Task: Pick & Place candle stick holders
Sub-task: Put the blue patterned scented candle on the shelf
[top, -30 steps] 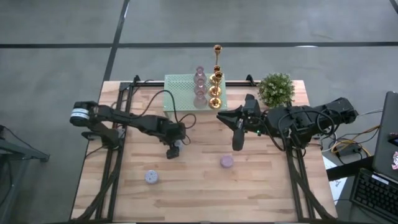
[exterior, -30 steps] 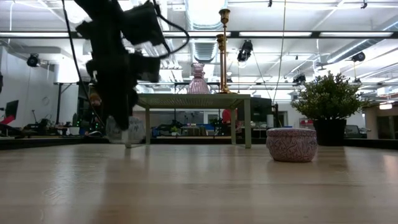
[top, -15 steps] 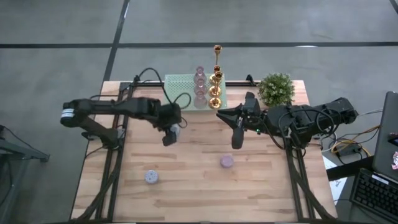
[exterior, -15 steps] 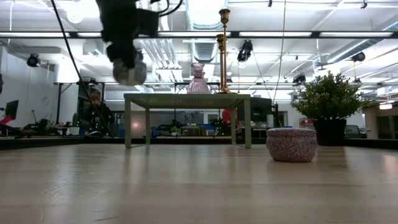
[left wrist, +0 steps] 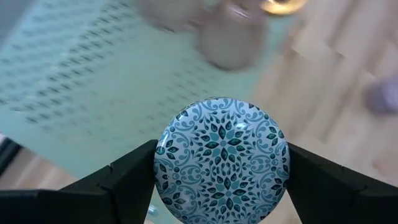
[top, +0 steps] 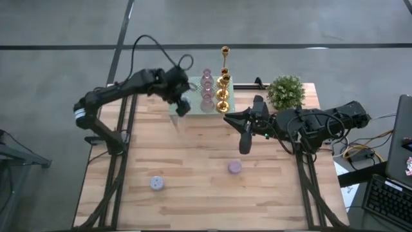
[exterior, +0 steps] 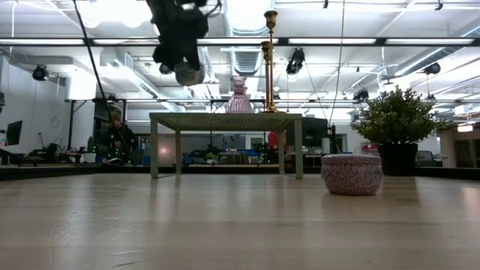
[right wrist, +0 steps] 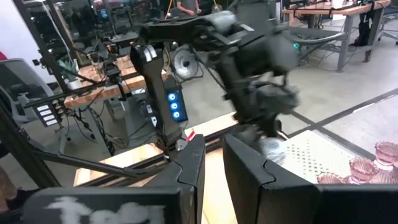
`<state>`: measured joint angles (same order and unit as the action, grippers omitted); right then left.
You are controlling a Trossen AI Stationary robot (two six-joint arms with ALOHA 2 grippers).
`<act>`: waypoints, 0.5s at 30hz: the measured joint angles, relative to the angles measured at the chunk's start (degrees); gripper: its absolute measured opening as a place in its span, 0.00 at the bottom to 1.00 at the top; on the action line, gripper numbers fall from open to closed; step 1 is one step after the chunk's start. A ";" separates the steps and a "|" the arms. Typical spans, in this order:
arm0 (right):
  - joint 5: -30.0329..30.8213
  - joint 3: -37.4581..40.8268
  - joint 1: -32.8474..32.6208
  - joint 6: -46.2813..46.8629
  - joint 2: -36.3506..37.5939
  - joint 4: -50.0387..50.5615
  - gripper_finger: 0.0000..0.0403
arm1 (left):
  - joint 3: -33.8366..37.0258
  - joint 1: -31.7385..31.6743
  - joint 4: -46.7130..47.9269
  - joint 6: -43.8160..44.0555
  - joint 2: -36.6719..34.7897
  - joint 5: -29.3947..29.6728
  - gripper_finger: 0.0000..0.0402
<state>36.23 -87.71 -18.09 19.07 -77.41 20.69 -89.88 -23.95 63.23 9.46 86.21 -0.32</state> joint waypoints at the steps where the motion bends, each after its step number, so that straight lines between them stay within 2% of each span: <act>1: -0.01 0.06 0.00 0.01 0.00 -0.03 0.13 | -1.11 -1.53 0.30 -0.54 1.16 0.01 0.77; 15: -0.02 0.19 0.00 0.41 -0.02 0.02 0.13 | -15.61 -15.75 0.32 -4.95 18.62 0.27 0.77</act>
<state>36.21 -87.53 -18.09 19.48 -77.43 20.71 -105.49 -39.70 63.55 4.51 104.83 -0.05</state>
